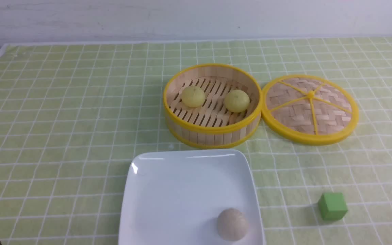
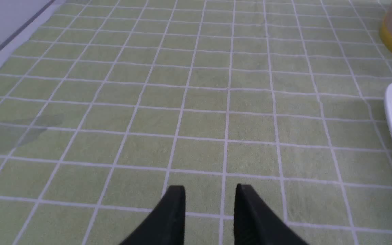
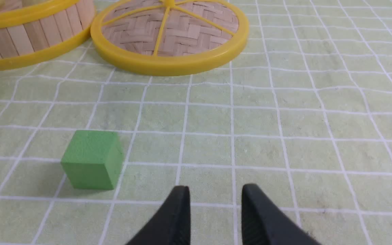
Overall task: Put the steamed buns into the plate on the green tablecloth.
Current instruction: 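Reach toward a bun in the bamboo steamer with the right gripper, then move the steamed bun from the bamboo steamer onto the white plate with the right gripper, then reach into the bamboo steamer and grasp a bun with the left gripper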
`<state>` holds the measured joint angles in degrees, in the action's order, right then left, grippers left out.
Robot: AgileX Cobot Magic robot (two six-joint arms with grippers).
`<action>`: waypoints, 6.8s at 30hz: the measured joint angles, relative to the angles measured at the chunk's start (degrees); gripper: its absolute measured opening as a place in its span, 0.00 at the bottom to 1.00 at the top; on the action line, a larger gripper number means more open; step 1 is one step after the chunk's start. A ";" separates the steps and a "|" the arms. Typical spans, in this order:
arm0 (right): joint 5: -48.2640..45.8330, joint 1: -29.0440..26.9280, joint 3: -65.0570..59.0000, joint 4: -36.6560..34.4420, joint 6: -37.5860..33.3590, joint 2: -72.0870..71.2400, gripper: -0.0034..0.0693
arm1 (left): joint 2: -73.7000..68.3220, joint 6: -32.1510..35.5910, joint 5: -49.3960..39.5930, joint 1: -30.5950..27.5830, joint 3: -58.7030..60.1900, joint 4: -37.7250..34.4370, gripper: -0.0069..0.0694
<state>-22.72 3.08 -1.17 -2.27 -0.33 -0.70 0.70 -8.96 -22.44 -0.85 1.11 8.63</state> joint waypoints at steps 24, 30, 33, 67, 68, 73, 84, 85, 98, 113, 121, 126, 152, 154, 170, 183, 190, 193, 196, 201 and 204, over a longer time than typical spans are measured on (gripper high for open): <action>0.00 0.00 0.00 0.00 0.00 0.00 0.38 | 0.00 0.00 0.00 0.00 0.00 0.00 0.41; 0.00 0.00 0.00 0.00 0.00 0.00 0.38 | 0.00 0.00 0.00 0.00 0.00 0.00 0.41; 0.00 0.00 0.00 0.00 0.00 0.00 0.38 | 0.00 0.00 0.00 0.00 0.00 0.00 0.41; 7.62 0.00 3.30 -35.47 20.36 0.00 0.34 | 0.00 -29.77 7.85 0.00 -1.75 -44.16 0.32; 7.56 0.00 5.48 -34.74 18.34 0.25 0.31 | 0.00 -26.36 7.04 0.00 -3.76 -44.05 0.28; 0.00 0.00 18.67 -25.08 8.83 8.65 0.07 | -4.22 -9.81 -0.69 0.00 -15.17 -42.91 0.10; -40.26 -0.23 51.49 0.54 7.68 49.35 0.04 | -48.01 11.79 -34.18 0.00 -36.11 -38.10 0.09; -38.91 -0.23 53.24 -2.79 6.54 53.82 0.04 | -53.54 14.42 -35.40 0.00 -38.22 -37.82 0.09; -30.79 12.79 72.25 -23.83 -15.77 85.67 0.34 | -73.20 21.93 -36.13 0.00 -47.66 -39.09 0.13; -21.71 17.97 108.47 -17.52 -16.31 123.22 0.57 | -72.73 22.11 -34.75 0.00 -47.96 -39.29 0.48; -19.36 17.97 114.86 -14.93 -16.31 132.57 0.49 | -72.73 22.11 -33.76 0.00 -47.96 -39.29 0.54; -25.12 18.23 116.17 -15.09 -16.31 130.77 0.08 | -72.73 22.11 -32.52 0.00 -47.96 -39.29 0.54; -29.55 29.86 85.09 -25.07 -15.23 115.50 0.63 | -72.69 22.11 -27.68 0.00 -47.96 -39.46 0.53; -34.03 28.94 86.88 -24.31 -15.23 115.32 0.80 | -72.69 22.11 -27.68 0.00 -47.96 -39.46 0.53; -48.14 18.71 97.06 -4.45 -3.17 95.23 0.06 | -76.49 19.79 -30.86 0.00 -58.34 -38.71 0.25; -47.32 18.48 64.36 -6.25 -0.54 71.95 0.03 | -101.21 9.29 -46.09 13.04 -97.82 -20.38 0.10; -41.10 18.48 49.11 -9.26 -2.11 67.79 0.03 | -119.86 -0.44 -48.32 22.40 -120.65 -11.58 0.28; -40.20 18.48 46.36 -9.26 -3.94 67.79 0.03 | -127.76 -1.98 -48.38 25.10 -130.61 -10.66 0.43; -38.75 18.48 45.34 -9.63 -5.37 67.79 0.04 | -133.79 -2.38 -48.39 26.21 -137.88 -10.90 0.56; -35.26 18.48 45.27 -10.43 -5.63 67.79 0.04 | -140.72 -2.51 -48.46 26.37 -144.27 -12.45 0.66; -34.86 18.48 45.27 -10.43 -5.75 67.79 0.04 | -143.22 -2.51 -48.47 26.31 -144.67 -12.45 0.67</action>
<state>-57.58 21.55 44.10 -12.70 -6.08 67.09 -142.53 -11.47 -70.92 25.47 -143.57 -3.82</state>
